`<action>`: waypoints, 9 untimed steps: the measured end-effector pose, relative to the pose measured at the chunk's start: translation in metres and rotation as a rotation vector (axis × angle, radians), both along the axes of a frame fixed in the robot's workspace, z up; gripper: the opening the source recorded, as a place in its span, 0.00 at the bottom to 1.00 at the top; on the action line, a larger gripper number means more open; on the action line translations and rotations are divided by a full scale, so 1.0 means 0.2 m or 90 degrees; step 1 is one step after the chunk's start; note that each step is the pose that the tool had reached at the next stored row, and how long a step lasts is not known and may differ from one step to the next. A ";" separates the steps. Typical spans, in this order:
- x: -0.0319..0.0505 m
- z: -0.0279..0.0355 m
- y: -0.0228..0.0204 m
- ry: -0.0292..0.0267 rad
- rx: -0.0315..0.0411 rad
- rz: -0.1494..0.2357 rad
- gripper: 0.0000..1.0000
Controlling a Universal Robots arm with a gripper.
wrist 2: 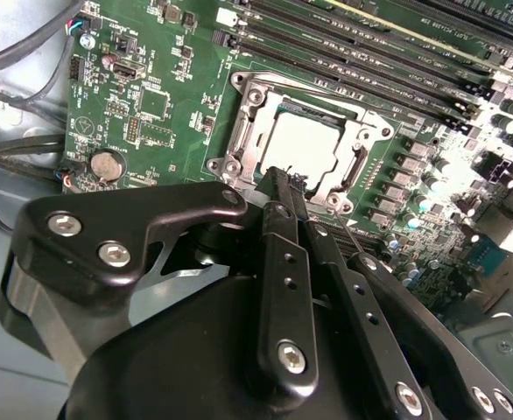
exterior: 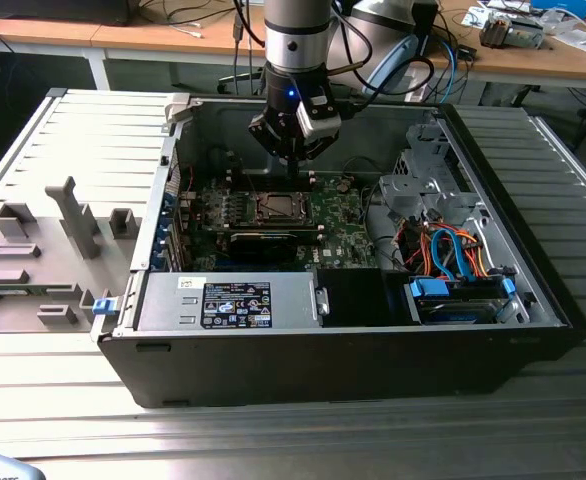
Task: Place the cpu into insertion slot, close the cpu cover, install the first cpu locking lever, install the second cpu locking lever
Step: 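Install the first cpu locking lever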
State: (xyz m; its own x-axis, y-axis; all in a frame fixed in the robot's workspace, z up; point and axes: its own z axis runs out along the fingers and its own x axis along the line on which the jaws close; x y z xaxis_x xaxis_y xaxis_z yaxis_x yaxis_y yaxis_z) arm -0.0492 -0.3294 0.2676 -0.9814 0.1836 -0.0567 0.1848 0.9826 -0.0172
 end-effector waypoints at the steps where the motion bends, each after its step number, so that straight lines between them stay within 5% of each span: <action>1: 0.000 0.000 0.000 0.0000 0.0000 0.001 0.11; 9: 0.000 -0.002 0.000 0.0000 0.0001 0.024 0.11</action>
State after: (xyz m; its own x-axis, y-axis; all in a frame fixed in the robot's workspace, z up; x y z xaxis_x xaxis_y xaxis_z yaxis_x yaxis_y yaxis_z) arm -0.0492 -0.3293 0.2673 -0.9876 0.1466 -0.0566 0.1478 0.9889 -0.0171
